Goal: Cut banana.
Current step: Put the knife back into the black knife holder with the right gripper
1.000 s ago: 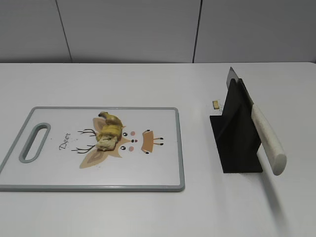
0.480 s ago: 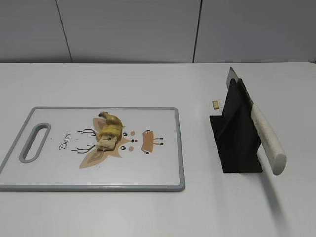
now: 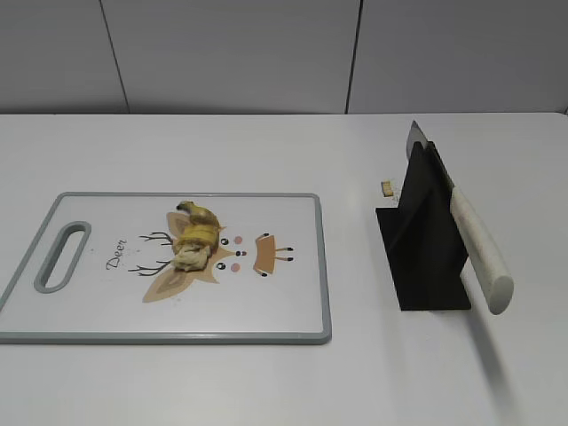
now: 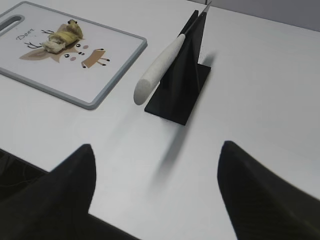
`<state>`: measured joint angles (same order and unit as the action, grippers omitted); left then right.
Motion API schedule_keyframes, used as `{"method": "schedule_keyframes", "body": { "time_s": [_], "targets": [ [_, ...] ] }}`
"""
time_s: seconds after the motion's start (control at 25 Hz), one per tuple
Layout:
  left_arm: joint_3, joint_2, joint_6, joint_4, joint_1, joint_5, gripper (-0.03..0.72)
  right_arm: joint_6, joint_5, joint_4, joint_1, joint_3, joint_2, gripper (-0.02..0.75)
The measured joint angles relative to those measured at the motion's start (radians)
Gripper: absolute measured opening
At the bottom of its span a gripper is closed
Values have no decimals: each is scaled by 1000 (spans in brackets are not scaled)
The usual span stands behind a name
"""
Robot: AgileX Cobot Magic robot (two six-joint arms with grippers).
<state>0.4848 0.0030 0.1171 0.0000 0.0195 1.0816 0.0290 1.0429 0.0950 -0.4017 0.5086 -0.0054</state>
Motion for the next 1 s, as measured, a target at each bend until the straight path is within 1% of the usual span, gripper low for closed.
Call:
{"method": "schedule_keyframes", "body": {
  "time_s": [0.08, 0.2, 0.44, 0.56, 0.68, 0.8, 1.0],
  "targets": [
    [0, 0, 0, 0, 0, 0, 531, 0, 0, 3, 14, 0, -1, 585],
    [0, 0, 0, 0, 0, -1, 531, 0, 0, 7, 75, 0, -1, 585],
    [0, 0, 0, 0, 0, -1, 531, 0, 0, 9, 258, 0, -1, 585],
    [0, 0, -1, 0, 0, -1, 531, 0, 0, 10, 339, 0, -1, 585],
    [0, 0, -1, 0, 0, -1, 531, 0, 0, 10, 400, 0, -1, 585],
    [0, 0, -1, 0, 0, -1, 531, 0, 0, 10, 424, 0, -1, 585],
    [0, 0, -1, 0, 0, -1, 531, 0, 0, 10, 426, 0, -1, 585]
  ]
}}
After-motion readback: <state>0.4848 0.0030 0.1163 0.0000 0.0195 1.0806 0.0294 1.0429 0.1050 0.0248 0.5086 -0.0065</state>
